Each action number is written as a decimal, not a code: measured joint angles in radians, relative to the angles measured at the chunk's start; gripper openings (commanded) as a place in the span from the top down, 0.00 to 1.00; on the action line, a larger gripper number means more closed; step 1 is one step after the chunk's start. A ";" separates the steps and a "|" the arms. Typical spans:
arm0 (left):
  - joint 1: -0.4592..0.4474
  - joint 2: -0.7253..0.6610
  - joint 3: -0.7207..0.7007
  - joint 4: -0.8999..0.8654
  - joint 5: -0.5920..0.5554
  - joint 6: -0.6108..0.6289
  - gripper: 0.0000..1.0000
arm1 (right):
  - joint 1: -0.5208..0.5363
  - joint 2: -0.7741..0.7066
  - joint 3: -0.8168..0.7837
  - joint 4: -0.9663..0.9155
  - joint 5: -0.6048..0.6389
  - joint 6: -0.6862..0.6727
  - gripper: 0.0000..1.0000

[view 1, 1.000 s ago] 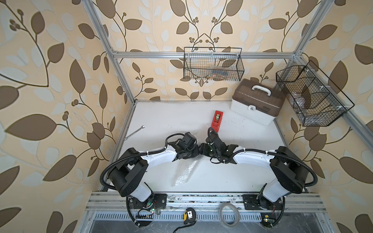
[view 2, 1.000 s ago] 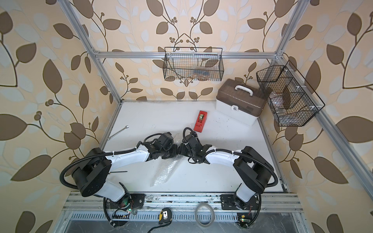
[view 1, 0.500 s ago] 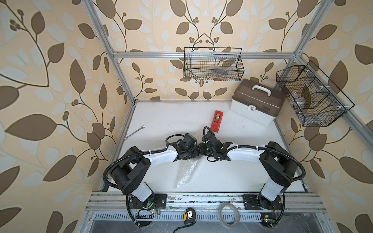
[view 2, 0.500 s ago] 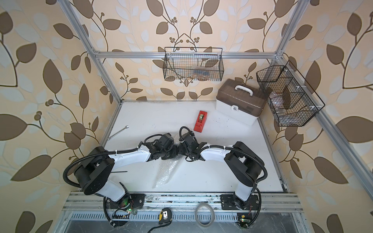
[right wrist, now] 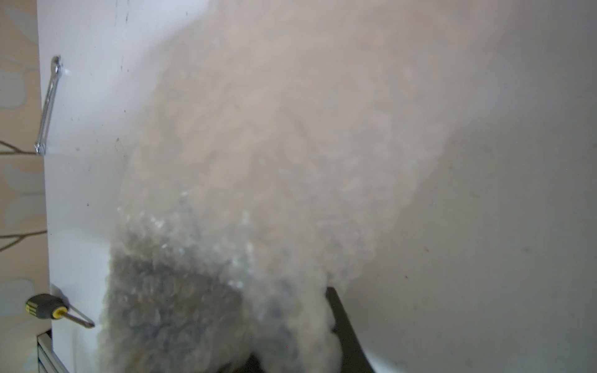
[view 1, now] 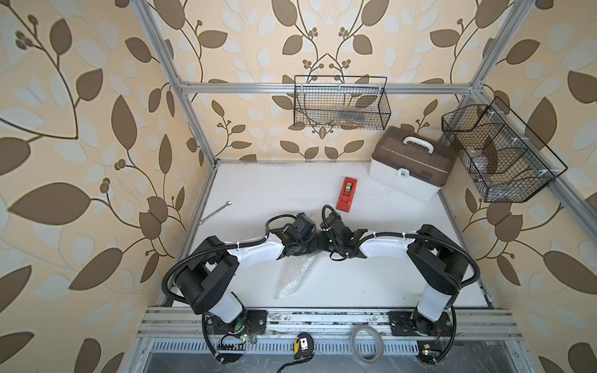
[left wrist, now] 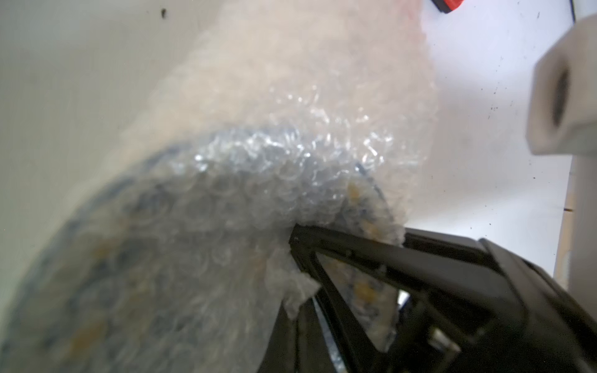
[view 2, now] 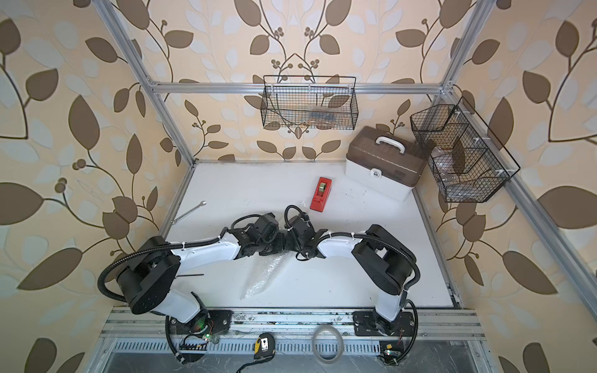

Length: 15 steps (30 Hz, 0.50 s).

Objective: Wrap bowls in bubble wrap
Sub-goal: Wrap the bowl in bubble wrap.

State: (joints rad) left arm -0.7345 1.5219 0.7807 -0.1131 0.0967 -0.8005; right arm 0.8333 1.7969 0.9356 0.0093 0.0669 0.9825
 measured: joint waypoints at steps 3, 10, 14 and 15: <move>0.001 -0.042 0.000 -0.040 -0.014 0.009 0.63 | -0.002 0.000 0.004 -0.013 0.000 -0.004 0.90; 0.002 -0.162 0.005 -0.129 -0.084 0.032 0.41 | -0.004 0.006 0.020 -0.026 0.000 -0.019 0.93; 0.000 -0.192 0.019 -0.177 -0.122 0.045 0.36 | -0.004 0.008 0.024 -0.028 -0.001 -0.030 0.93; 0.000 -0.204 0.026 -0.196 -0.144 0.050 0.31 | -0.004 0.008 0.026 -0.029 0.000 -0.032 0.94</move>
State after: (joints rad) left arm -0.7345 1.3182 0.8070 -0.3096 -0.0475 -0.7502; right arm 0.8295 1.8053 0.9615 -0.0200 0.0666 0.9504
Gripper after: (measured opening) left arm 0.633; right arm 0.100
